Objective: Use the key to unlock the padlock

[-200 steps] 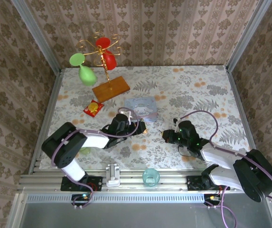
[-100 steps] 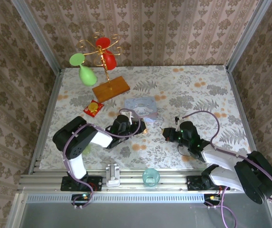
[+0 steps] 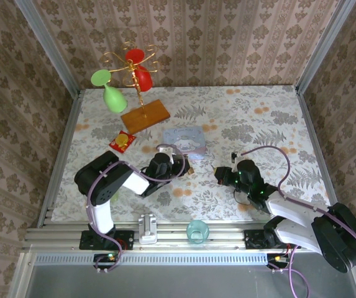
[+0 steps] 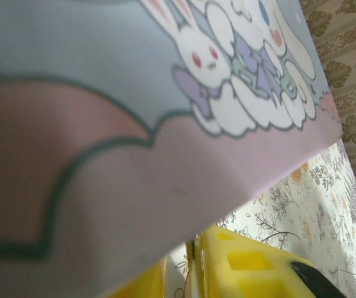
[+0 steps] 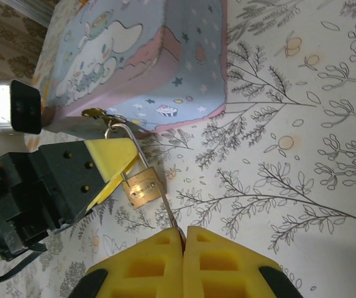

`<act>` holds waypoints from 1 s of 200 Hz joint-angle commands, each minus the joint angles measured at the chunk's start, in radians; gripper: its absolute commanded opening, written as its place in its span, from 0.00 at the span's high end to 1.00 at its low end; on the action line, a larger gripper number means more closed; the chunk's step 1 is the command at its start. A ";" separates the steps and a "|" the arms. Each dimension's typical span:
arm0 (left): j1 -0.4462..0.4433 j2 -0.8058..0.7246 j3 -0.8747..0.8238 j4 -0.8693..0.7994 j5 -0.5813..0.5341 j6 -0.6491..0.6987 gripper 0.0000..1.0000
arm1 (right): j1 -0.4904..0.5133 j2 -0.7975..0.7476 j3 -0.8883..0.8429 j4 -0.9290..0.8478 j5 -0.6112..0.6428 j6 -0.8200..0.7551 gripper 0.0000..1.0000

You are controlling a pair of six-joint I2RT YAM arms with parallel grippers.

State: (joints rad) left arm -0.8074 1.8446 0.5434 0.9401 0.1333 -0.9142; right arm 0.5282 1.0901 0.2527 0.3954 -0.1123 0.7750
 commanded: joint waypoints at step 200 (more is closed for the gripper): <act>0.023 -0.135 -0.023 0.021 -0.011 -0.217 1.00 | 0.047 0.566 0.059 0.633 -0.316 0.330 1.00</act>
State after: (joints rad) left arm -0.7967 1.7527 0.5293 0.8551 0.1184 -1.0470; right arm 0.5873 1.5673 0.2798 0.7849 -0.3202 1.0054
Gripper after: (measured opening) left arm 0.057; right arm 0.060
